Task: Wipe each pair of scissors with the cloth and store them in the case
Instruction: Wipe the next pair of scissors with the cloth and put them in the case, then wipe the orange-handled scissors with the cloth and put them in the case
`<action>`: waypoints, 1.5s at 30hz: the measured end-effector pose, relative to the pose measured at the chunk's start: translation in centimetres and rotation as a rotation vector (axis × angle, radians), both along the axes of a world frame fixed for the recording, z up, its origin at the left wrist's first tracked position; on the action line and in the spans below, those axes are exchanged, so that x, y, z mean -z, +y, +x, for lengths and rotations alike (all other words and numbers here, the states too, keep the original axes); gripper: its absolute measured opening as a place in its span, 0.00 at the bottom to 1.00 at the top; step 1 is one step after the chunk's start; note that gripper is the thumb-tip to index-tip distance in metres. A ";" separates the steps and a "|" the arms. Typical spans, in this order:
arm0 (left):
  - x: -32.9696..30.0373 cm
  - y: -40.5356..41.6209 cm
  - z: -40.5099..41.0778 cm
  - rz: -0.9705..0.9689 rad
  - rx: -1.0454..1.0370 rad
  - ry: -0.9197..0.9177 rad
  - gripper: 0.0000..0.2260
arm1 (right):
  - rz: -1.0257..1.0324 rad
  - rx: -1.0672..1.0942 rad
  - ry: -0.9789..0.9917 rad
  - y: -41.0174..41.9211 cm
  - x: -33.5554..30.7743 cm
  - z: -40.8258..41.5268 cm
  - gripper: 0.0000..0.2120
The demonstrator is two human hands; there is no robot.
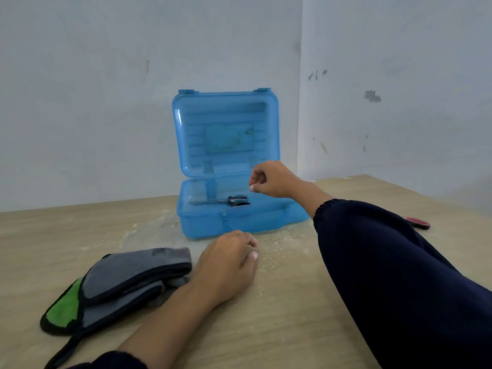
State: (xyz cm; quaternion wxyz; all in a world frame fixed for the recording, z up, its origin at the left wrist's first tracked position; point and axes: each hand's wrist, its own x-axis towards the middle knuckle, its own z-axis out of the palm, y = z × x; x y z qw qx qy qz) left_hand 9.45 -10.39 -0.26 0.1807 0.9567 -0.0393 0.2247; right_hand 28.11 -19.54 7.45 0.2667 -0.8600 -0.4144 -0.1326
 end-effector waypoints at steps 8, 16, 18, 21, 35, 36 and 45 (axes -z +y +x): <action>0.1 -6.6 0.0 -0.048 0.068 0.008 0.10 | 0.111 0.063 -0.016 -10.7 1.1 -4.2 0.03; 0.5 -11.4 0.6 0.025 0.115 0.041 0.10 | -0.087 0.269 0.153 -20.0 4.7 -5.9 0.14; 0.6 -11.4 0.8 0.017 0.115 0.052 0.09 | -0.147 0.299 0.216 -20.9 5.1 -6.3 0.11; 0.7 -11.3 0.9 0.009 0.123 0.048 0.09 | -0.142 0.310 0.265 -21.3 5.0 -6.7 0.10; 0.4 -11.3 0.9 -0.091 0.110 -0.028 0.14 | 0.190 0.203 0.597 -18.9 4.8 -7.6 0.13; 0.3 -11.4 0.9 -0.125 0.095 -0.031 0.13 | 0.251 0.179 0.635 -18.5 4.6 -7.9 0.14; -1.2 -8.7 -0.3 -0.496 -0.096 -0.180 0.04 | 0.623 0.009 0.716 -14.0 2.5 -10.5 0.11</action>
